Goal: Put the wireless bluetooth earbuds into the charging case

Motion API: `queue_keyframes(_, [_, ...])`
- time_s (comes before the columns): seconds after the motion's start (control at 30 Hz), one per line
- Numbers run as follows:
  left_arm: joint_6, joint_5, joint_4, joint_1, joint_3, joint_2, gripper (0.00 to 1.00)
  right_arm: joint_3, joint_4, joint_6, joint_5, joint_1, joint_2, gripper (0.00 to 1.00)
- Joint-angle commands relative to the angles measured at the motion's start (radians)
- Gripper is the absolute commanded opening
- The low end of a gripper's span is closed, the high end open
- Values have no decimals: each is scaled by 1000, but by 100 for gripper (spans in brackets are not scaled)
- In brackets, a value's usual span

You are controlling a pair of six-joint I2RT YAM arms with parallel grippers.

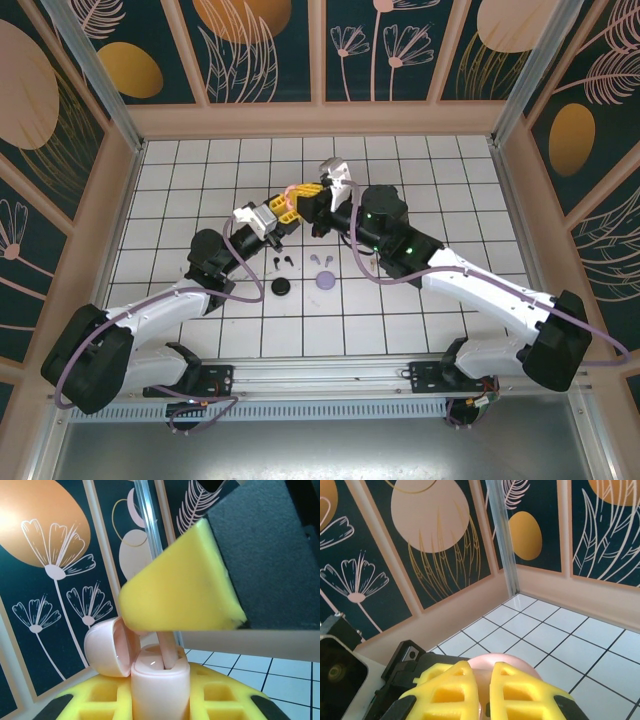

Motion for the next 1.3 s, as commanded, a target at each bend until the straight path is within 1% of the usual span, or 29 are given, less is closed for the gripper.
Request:
queue_keyframes(0.0, [-13,36,56,-9,43,-26,0,-5,-82,-58,-85,0,32,7])
queue_keyframes(0.1, [-10,32,54,-10,45,-22,0,10,-125,-88,-102,14,43,7])
queue_keyframes(0.27, [-12,29,50,-10,48,-16,0,24,-163,-105,-81,28,55,8])
queue_keyframes(0.4, [-13,26,48,-9,47,-9,0,37,-169,-91,-43,28,55,15])
queue_keyframes(0.43, [-13,25,48,-9,45,-8,0,42,-171,-82,-28,28,53,19])
queue_keyframes(0.5, [-17,23,49,-9,42,-4,0,64,-182,-59,7,27,50,31])
queue_keyframes(0.57, [-22,14,60,-9,37,-1,0,88,-198,-39,33,25,45,39])
queue_keyframes(0.63, [-30,5,74,-9,28,4,0,120,-230,-17,52,22,34,49])
queue_keyframes(0.73, [-40,-1,98,-10,16,12,0,147,-258,13,48,15,3,59])
queue_keyframes(0.83, [-50,-4,117,-10,10,21,0,168,-285,45,62,2,-31,65])
queue_keyframes(1.0, [-55,-8,132,-9,5,31,0,172,-316,121,76,-56,-103,69])
queue_keyframes(1.2, [-60,-10,141,-9,-3,37,0,131,-368,225,77,-165,-179,69])
queue_keyframes(1.27, [-62,-11,147,-8,-11,35,0,108,-404,255,97,-197,-189,69])
